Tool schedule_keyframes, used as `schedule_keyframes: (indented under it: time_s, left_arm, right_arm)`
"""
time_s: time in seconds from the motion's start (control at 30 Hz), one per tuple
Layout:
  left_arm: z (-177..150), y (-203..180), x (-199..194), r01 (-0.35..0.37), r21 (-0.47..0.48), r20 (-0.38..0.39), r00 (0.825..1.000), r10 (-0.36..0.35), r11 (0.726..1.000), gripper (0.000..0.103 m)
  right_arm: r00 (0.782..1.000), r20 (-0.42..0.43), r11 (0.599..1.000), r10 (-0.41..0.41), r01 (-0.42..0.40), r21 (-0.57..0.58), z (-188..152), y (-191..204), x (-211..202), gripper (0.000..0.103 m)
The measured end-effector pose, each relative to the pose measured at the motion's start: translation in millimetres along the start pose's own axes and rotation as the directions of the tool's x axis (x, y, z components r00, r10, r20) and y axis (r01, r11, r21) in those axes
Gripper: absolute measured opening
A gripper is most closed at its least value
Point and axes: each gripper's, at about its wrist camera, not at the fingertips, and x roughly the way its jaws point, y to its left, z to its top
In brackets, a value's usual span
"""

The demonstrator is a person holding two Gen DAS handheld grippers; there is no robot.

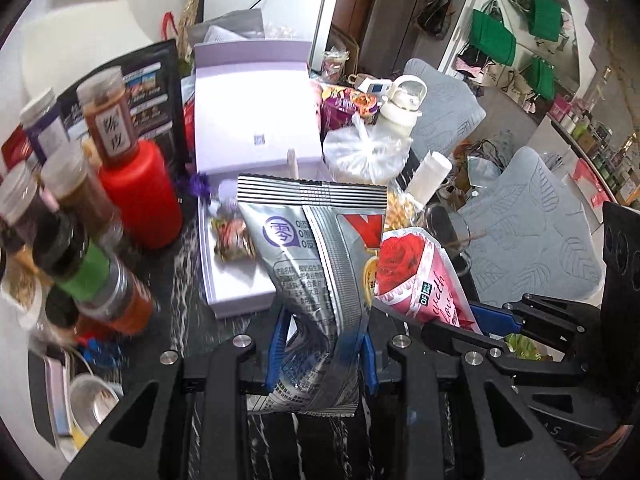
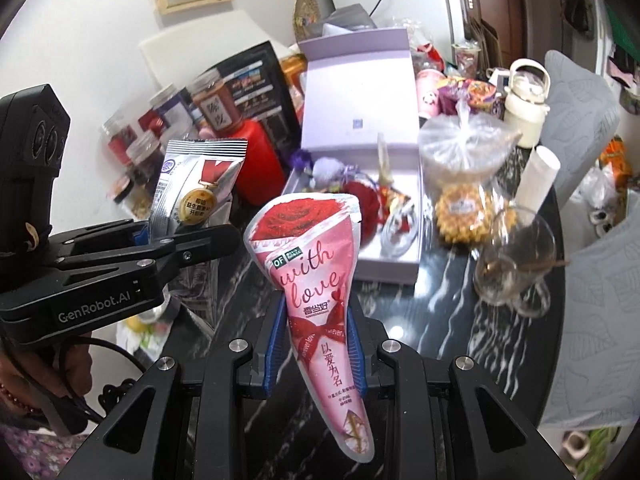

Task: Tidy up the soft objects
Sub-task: 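Carry both packets over the gift box with both tools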

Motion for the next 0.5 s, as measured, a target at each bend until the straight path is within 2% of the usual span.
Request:
schedule_keyframes:
  time_s: [0.5]
  left_arm:
    - [63.1,27.9,24.0,0.034,0.053,0.03,0.999,-0.035,0.998,0.031]
  right_arm:
    - [0.999,0.024,0.999,-0.035,0.035,0.015,62.0,-8.2,34.5,0.028]
